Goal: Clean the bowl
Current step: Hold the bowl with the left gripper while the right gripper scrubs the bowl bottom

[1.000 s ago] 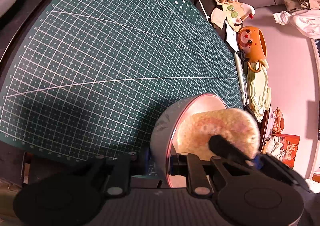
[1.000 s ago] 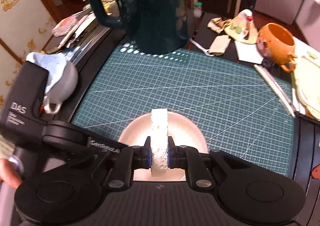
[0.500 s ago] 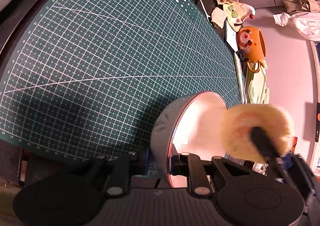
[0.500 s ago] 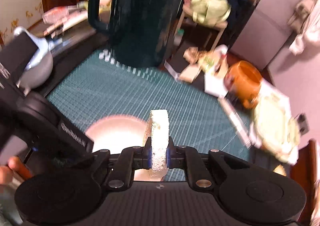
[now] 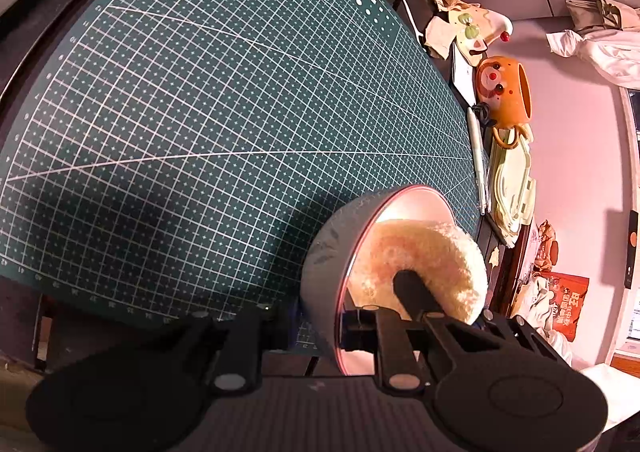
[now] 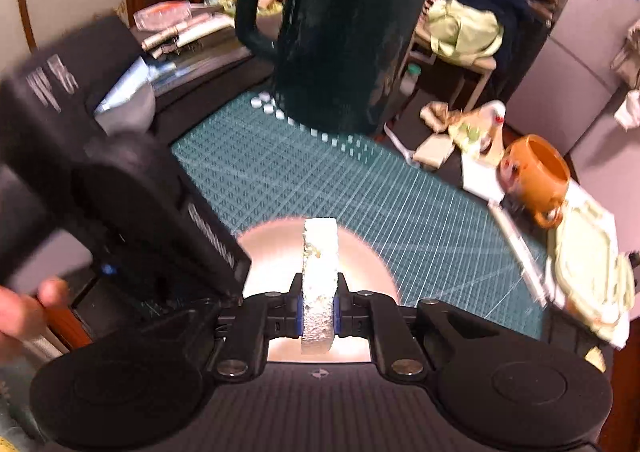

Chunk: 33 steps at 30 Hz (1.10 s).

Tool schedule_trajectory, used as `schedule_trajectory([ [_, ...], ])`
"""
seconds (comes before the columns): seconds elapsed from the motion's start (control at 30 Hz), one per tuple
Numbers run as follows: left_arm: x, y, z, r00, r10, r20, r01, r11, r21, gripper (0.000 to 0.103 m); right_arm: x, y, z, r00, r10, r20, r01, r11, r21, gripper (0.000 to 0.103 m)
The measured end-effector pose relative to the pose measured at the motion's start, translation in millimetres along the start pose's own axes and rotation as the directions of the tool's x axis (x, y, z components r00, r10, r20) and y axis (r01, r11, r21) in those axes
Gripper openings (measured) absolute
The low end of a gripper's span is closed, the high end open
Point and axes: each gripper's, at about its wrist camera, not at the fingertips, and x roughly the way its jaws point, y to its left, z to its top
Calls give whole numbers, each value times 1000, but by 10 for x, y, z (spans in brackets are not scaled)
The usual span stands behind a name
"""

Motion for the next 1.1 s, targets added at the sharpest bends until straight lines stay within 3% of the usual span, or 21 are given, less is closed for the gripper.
schedule_trajectory([
  [0.13, 16, -17, 4, 1000, 3, 2, -3, 1000, 5, 17, -27, 61, -32, 996, -91, 26, 93, 989, -112, 11],
  [0.37, 42, -52, 25, 1000, 12, 6, -12, 1000, 20, 17, -270, -75, 76, 988, -136, 71, 144, 982, -121, 12],
  [0.47, 54, -69, 31, 1000, 16, 8, -17, 1000, 26, 17, -367, -132, 120, 988, -118, 98, 126, 989, -80, 12],
  [0.57, 64, -80, 39, 1000, 19, 10, -19, 999, 32, 17, -414, -218, 156, 995, -35, 98, 33, 999, 17, 12],
  [0.63, 59, -80, 45, 1000, 19, 9, -20, 999, 35, 17, -354, -241, 153, 997, 45, 69, -50, 996, 78, 12],
  [0.77, 56, -86, 55, 1000, 22, 7, -22, 999, 45, 17, -180, -171, 97, 995, 102, 11, -103, 988, 111, 12],
  [1.0, 77, -118, 64, 1000, 24, 10, -25, 999, 46, 17, 44, -133, 50, 994, 92, -54, -84, 988, 128, 12],
  [1.1, 78, -116, 67, 1000, 24, 10, -24, 999, 47, 17, 41, -135, 64, 997, 34, -69, -28, 996, 91, 12],
])
